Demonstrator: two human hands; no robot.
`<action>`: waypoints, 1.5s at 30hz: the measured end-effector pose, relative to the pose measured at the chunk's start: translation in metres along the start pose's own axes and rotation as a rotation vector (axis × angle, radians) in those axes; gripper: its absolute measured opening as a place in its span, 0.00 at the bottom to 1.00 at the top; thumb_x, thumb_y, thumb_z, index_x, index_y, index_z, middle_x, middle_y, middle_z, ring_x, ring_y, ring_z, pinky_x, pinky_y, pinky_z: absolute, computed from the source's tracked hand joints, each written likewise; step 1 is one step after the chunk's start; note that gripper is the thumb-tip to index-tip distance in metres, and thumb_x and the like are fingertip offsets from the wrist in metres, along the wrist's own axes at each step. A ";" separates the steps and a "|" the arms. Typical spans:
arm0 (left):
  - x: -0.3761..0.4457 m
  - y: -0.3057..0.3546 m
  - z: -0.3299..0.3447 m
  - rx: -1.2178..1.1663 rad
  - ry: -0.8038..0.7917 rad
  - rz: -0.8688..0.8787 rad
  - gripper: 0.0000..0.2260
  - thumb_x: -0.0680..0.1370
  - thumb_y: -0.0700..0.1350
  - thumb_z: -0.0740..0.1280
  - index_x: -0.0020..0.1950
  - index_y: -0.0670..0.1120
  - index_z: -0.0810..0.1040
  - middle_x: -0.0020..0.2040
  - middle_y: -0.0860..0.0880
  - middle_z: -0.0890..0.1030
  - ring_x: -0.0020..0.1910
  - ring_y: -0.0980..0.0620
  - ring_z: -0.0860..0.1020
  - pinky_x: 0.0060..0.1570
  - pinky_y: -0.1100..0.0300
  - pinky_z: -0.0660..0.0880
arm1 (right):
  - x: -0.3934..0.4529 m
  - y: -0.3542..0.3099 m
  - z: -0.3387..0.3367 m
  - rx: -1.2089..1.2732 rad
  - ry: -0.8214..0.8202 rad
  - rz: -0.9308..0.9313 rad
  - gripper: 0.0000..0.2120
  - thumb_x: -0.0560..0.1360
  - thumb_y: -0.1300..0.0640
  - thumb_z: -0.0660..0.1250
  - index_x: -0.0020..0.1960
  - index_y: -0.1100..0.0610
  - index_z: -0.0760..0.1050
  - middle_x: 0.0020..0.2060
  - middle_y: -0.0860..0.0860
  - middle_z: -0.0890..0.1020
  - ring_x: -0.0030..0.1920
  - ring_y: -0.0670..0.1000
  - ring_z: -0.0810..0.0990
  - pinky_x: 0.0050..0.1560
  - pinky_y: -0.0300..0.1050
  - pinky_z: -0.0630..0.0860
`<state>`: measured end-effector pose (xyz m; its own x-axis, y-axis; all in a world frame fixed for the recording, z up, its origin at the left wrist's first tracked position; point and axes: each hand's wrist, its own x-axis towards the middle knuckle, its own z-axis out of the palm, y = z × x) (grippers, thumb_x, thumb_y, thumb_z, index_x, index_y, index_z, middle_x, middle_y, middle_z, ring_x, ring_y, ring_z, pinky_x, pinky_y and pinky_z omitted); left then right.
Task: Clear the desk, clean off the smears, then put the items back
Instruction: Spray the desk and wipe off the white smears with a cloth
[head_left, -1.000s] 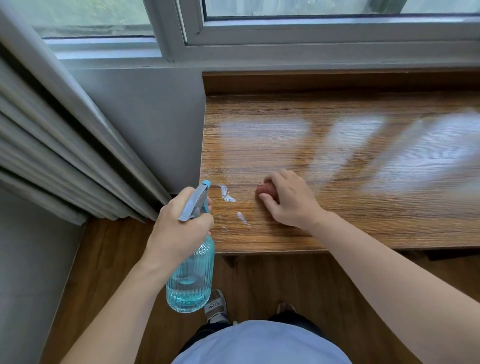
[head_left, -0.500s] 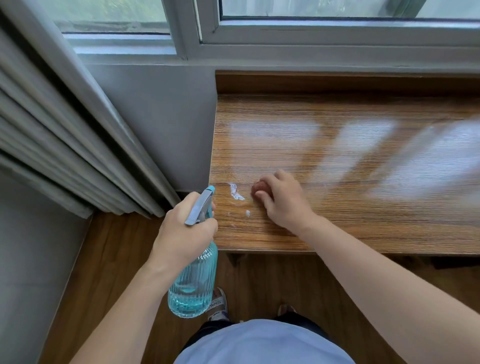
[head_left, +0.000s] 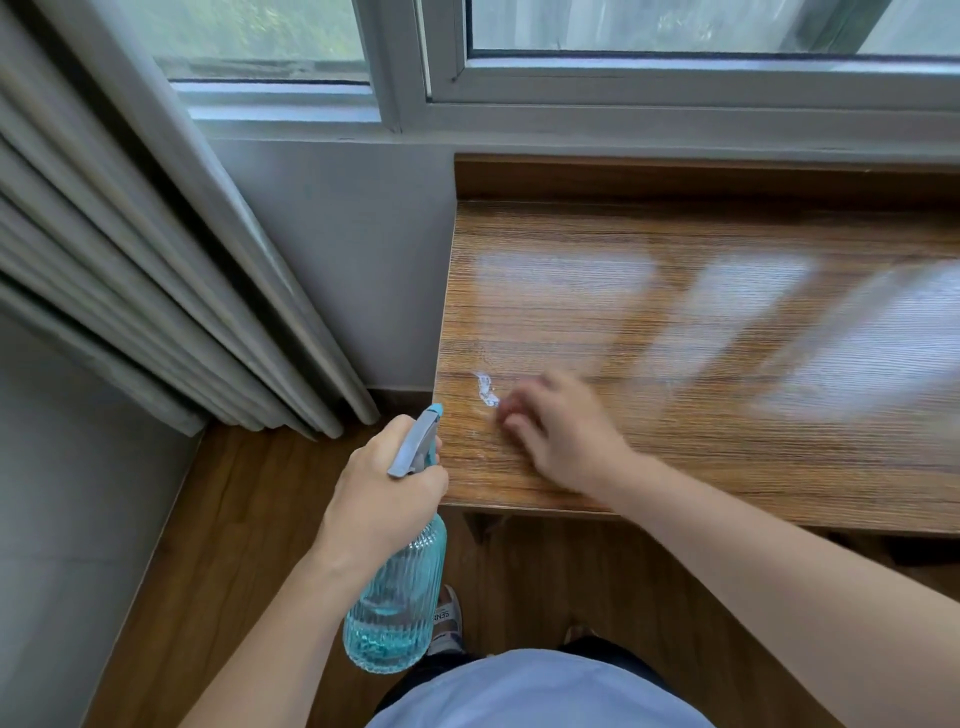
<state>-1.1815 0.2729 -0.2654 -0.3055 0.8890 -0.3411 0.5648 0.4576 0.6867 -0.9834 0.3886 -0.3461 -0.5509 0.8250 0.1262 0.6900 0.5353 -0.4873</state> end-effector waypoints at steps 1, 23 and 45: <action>0.001 -0.001 0.001 0.008 -0.006 -0.003 0.04 0.76 0.42 0.68 0.48 0.50 0.75 0.43 0.43 0.80 0.43 0.40 0.83 0.44 0.38 0.80 | -0.015 -0.013 0.003 0.046 -0.091 -0.125 0.09 0.80 0.48 0.66 0.58 0.47 0.78 0.50 0.45 0.74 0.54 0.49 0.73 0.57 0.48 0.73; 0.008 -0.013 -0.009 0.027 -0.001 0.002 0.05 0.77 0.42 0.68 0.47 0.52 0.74 0.42 0.45 0.81 0.40 0.43 0.83 0.40 0.41 0.81 | 0.076 0.033 -0.003 -0.147 0.042 0.188 0.13 0.82 0.48 0.64 0.62 0.54 0.78 0.51 0.52 0.73 0.56 0.58 0.72 0.54 0.50 0.69; 0.050 -0.029 -0.040 -0.003 -0.008 0.088 0.08 0.78 0.41 0.70 0.49 0.54 0.75 0.43 0.50 0.80 0.43 0.48 0.83 0.42 0.48 0.84 | 0.025 -0.038 0.015 0.000 -0.166 -0.129 0.15 0.81 0.46 0.65 0.66 0.46 0.77 0.54 0.43 0.75 0.56 0.45 0.71 0.58 0.39 0.69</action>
<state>-1.2440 0.3031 -0.2763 -0.2489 0.9257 -0.2848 0.5866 0.3781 0.7162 -1.0302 0.3860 -0.3378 -0.7043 0.7086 0.0436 0.6089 0.6345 -0.4762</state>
